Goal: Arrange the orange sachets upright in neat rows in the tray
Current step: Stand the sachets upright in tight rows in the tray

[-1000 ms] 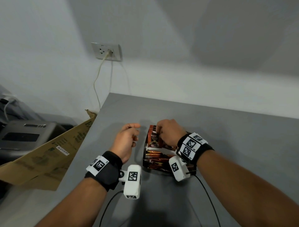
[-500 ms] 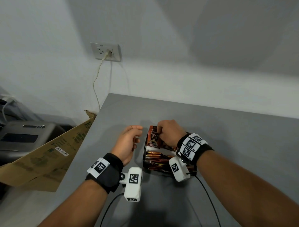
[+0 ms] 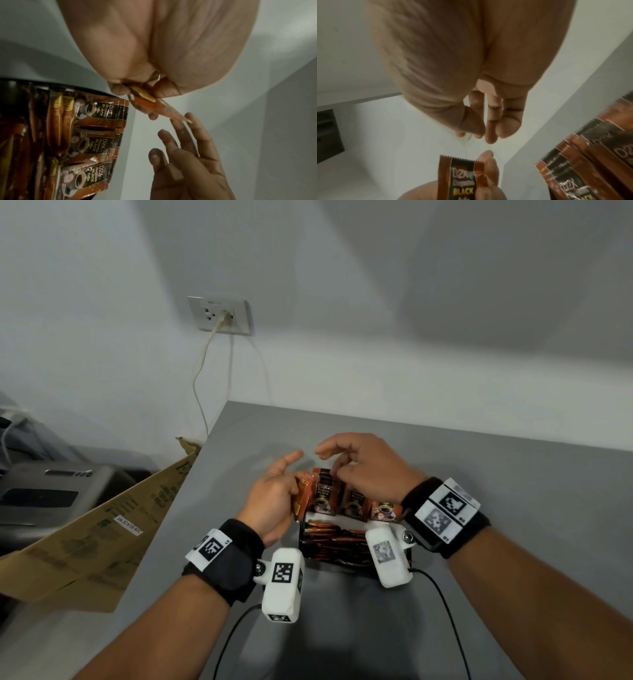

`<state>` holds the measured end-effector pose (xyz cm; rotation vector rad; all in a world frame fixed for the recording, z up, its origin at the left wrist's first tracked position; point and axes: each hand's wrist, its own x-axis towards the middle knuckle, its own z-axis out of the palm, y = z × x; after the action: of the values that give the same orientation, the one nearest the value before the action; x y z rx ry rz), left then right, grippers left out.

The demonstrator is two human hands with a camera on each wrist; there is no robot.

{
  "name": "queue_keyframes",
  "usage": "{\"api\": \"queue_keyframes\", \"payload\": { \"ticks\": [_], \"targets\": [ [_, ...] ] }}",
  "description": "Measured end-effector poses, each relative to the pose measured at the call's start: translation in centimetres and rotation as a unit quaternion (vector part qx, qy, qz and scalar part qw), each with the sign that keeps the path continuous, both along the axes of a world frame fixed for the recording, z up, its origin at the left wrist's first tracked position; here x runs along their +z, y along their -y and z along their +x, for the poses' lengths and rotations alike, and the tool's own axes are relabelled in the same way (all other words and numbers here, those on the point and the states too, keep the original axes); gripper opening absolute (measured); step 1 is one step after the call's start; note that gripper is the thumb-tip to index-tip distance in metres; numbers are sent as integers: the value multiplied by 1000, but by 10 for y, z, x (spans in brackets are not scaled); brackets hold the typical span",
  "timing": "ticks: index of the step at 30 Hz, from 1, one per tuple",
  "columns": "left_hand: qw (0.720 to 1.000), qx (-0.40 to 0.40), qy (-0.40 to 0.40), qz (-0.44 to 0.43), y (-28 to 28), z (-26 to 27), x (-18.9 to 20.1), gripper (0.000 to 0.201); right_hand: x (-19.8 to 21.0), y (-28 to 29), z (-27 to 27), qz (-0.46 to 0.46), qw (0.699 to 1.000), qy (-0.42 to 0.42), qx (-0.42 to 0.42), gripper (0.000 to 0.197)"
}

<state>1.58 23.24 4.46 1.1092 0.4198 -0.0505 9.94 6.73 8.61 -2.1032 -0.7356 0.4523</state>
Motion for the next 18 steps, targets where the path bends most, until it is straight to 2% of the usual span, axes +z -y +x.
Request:
{"api": "queue_keyframes", "payload": {
  "ticks": [2,4,8,12,18],
  "targets": [
    [999,-12,-2,-38,3,1,0,63,5,2,-6,-7,999,8,34,42],
    [998,-29,-7,-57,5,3,0,66,5,1,-8,-11,998,26,52,26],
    [997,-34,-7,-69,7,2,-3,46,-1,2,-6,3,999,43,23,8],
    [997,54,-44,32,-6,-1,-11,28,-10,9,9,-47,994,76,-59,10],
    [989,57,-67,123,-19,-11,-22,22,-51,-4,16,-186,977,100,-35,11]
  ]
}}
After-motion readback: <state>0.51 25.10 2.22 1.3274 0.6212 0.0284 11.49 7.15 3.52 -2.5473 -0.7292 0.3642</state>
